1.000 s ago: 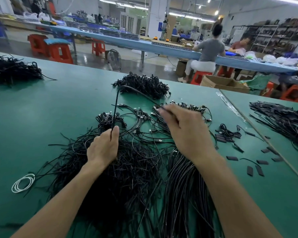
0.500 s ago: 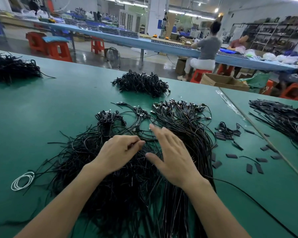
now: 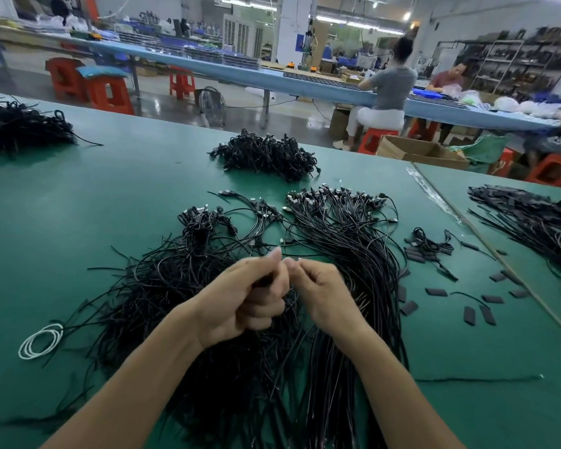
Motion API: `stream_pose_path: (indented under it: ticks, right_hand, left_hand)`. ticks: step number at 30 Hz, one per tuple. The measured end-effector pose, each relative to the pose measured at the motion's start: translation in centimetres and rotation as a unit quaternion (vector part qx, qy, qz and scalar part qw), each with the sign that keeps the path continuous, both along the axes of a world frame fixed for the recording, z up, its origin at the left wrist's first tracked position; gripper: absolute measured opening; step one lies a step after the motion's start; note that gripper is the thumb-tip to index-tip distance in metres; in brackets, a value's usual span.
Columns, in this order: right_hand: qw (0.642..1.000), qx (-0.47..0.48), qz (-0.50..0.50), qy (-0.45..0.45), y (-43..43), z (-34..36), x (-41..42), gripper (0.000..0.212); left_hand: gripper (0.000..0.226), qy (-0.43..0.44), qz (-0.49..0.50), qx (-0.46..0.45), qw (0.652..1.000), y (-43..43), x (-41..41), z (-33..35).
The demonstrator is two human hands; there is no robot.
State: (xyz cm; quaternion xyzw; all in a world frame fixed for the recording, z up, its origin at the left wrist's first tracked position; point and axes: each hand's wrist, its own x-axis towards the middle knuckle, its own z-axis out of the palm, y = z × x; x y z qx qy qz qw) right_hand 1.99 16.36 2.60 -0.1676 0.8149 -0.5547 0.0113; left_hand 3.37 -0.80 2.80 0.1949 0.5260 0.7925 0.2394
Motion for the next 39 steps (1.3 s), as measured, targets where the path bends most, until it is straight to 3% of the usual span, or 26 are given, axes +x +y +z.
stream_pose_path:
  ticks: [3, 5, 9, 11, 13, 15, 21, 24, 27, 30, 32, 35, 37, 39]
  right_hand:
    - [0.997, 0.064, 0.028, -0.026, -0.7, -0.6, 0.7, 0.045]
    - [0.991, 0.126, 0.035, -0.020, -1.0, -0.5, 1.1, 0.045]
    - [0.962, 0.263, 0.077, -0.014, -1.0, 0.2, 2.0, 0.030]
    - [0.964, 0.255, 0.076, -0.004, -0.8, 0.7, 2.4, 0.028]
    - [0.974, 0.220, 0.048, 0.024, -0.4, 1.4, 2.3, 0.027]
    - [0.981, 0.188, 0.024, 0.043, 0.3, 2.0, 1.9, 0.023]
    - [0.994, 0.074, 0.014, 0.079, 1.3, 2.9, 0.8, 0.013]
    - [0.997, -0.037, 0.007, 0.067, 0.9, 2.6, 0.4, 0.012]
    - [0.992, -0.125, 0.012, 0.007, -0.1, 1.6, 0.5, 0.012]
    - [1.000, 0.002, 0.007, 0.002, -0.8, 0.5, 1.1, 0.031]
    - [0.992, 0.126, 0.032, -0.002, -0.7, 0.4, 1.6, 0.037]
    - [0.975, 0.212, 0.061, 0.009, -0.3, 0.9, 2.1, 0.033]
    - [0.974, 0.218, 0.054, 0.032, 0.3, 1.7, 2.1, 0.028]
    - [0.977, 0.203, 0.038, 0.055, 1.0, 2.6, 1.8, 0.024]
  left_hand:
    - [0.039, -0.058, 0.106, 0.122, 0.985, 1.1, -0.6, 0.9]
    - [0.040, -0.089, 0.205, 0.150, 0.963, 1.7, -1.3, 0.7]
    - [0.040, 0.001, 0.312, 0.095, 0.945, 2.2, -2.1, -0.8]
    - [0.037, 0.081, 0.331, -0.018, 0.940, 2.1, -2.0, -1.3]
    - [0.036, 0.147, 0.305, -0.165, 0.926, 1.9, -1.6, -1.5]
    - [0.040, 0.173, 0.233, -0.234, 0.928, 1.9, -0.9, -1.7]
    - [0.074, 0.044, 0.098, -0.223, 0.969, 1.4, 0.4, -0.9]
    - [0.067, -0.013, 0.065, -0.138, 0.988, 1.2, 0.4, -0.3]
    - [0.049, -0.058, 0.024, 0.060, 0.996, 1.0, 0.0, 0.2]
    - [0.040, -0.086, 0.055, 0.211, 0.972, 1.2, -0.5, 0.6]
    - [0.041, -0.087, 0.145, 0.241, 0.956, 1.3, -1.1, 0.4]
    - [0.042, -0.008, 0.261, 0.121, 0.958, 1.2, -1.8, -0.6]
    - [0.036, 0.103, 0.299, -0.079, 0.945, 1.3, -1.4, -1.1]
    - [0.034, 0.194, 0.261, -0.244, 0.914, 1.3, -0.5, -1.2]
